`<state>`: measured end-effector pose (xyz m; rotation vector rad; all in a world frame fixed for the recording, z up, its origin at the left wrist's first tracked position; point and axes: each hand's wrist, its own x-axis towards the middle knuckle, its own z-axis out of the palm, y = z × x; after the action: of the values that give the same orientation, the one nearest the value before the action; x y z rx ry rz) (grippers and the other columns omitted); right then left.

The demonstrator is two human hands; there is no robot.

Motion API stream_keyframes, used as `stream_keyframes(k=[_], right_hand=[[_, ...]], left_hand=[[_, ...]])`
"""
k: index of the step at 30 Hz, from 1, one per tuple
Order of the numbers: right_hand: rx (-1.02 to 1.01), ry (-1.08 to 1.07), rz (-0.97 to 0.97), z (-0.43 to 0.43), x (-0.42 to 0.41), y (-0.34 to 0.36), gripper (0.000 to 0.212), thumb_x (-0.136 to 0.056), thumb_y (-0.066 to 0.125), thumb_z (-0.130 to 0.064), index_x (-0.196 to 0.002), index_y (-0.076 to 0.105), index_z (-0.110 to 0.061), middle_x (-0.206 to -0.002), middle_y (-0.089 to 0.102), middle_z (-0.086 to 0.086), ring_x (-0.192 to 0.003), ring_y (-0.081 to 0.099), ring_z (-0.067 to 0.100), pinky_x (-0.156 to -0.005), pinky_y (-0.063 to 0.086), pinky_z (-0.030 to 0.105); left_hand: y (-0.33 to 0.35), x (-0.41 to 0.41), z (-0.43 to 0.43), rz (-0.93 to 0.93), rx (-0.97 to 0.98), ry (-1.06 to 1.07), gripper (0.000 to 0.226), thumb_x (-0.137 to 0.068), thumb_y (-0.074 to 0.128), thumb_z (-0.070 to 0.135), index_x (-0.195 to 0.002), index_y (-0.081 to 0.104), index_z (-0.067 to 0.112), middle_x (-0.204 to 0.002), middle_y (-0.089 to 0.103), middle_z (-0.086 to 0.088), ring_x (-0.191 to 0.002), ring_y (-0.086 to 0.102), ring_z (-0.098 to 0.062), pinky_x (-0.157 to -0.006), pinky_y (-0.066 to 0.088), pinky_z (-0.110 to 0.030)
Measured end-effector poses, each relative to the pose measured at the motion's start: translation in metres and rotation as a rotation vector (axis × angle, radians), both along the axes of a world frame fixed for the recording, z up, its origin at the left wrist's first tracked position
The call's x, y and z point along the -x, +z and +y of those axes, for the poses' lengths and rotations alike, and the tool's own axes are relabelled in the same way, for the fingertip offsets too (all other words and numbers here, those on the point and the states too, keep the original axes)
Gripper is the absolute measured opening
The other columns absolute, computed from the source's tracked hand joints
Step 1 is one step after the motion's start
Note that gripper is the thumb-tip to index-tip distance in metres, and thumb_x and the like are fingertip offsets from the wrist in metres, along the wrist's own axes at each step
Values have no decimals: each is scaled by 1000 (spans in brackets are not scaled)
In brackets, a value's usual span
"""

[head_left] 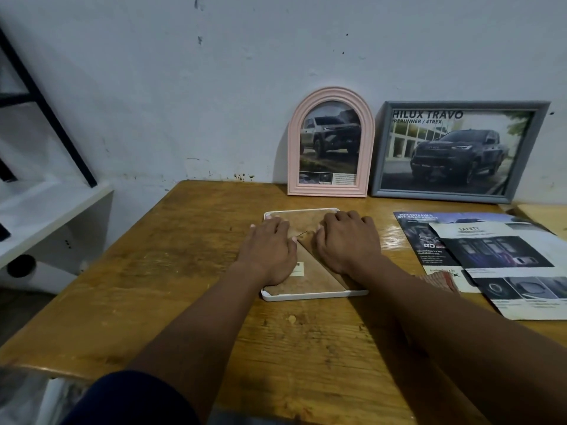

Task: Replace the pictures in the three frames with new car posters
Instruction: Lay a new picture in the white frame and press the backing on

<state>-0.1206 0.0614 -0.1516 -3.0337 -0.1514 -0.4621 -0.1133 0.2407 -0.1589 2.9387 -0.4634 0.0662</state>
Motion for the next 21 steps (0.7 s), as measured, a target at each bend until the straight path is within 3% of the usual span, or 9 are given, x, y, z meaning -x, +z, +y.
stream_keyframes(k=[4, 9, 15, 18, 21], right_hand=[[57, -29, -82, 0, 4, -1, 53, -96, 23, -47, -109, 64, -15, -109, 66, 9, -102, 54, 28, -87, 40, 45], [2, -69, -74, 0, 5, -3, 52, -95, 25, -48, -113, 61, -15, -114, 65, 9, -104, 53, 28, -87, 40, 45], [-383, -180, -10, -14, 6, -5, 44, -97, 34, -46, -121, 55, -15, -121, 60, 10, -112, 50, 29, -92, 42, 46], [-532, -157, 61, -17, 3, 0, 36, -96, 44, -41, -121, 57, -20, -115, 64, 4, -112, 53, 26, -96, 39, 45], [-815, -153, 164, -17, 0, 10, 26, -91, 52, -38, -115, 57, -30, -103, 64, -4, -104, 59, 22, -97, 46, 50]], left_hand=[[1, 2, -3, -1, -48, -1, 59, -107, 20, 45, -159, 23, 17, -168, 18, -7, -156, 10, -25, -126, 7, -49], [1, 5, -1, 12, -35, 10, 59, -108, 20, 44, -160, 23, 17, -168, 17, -6, -156, 8, -24, -126, 7, -49], [-2, 8, -2, -25, 38, 55, 59, -107, 25, 46, -158, 29, 17, -166, 24, -7, -155, 14, -24, -125, 15, -49], [-2, 5, -2, -44, 98, 74, 59, -105, 31, 47, -155, 36, 17, -164, 30, -7, -153, 20, -24, -123, 24, -45], [-4, 4, -2, -48, 177, 70, 56, -106, 32, 48, -152, 41, 18, -160, 36, -6, -151, 24, -24, -121, 27, -43]])
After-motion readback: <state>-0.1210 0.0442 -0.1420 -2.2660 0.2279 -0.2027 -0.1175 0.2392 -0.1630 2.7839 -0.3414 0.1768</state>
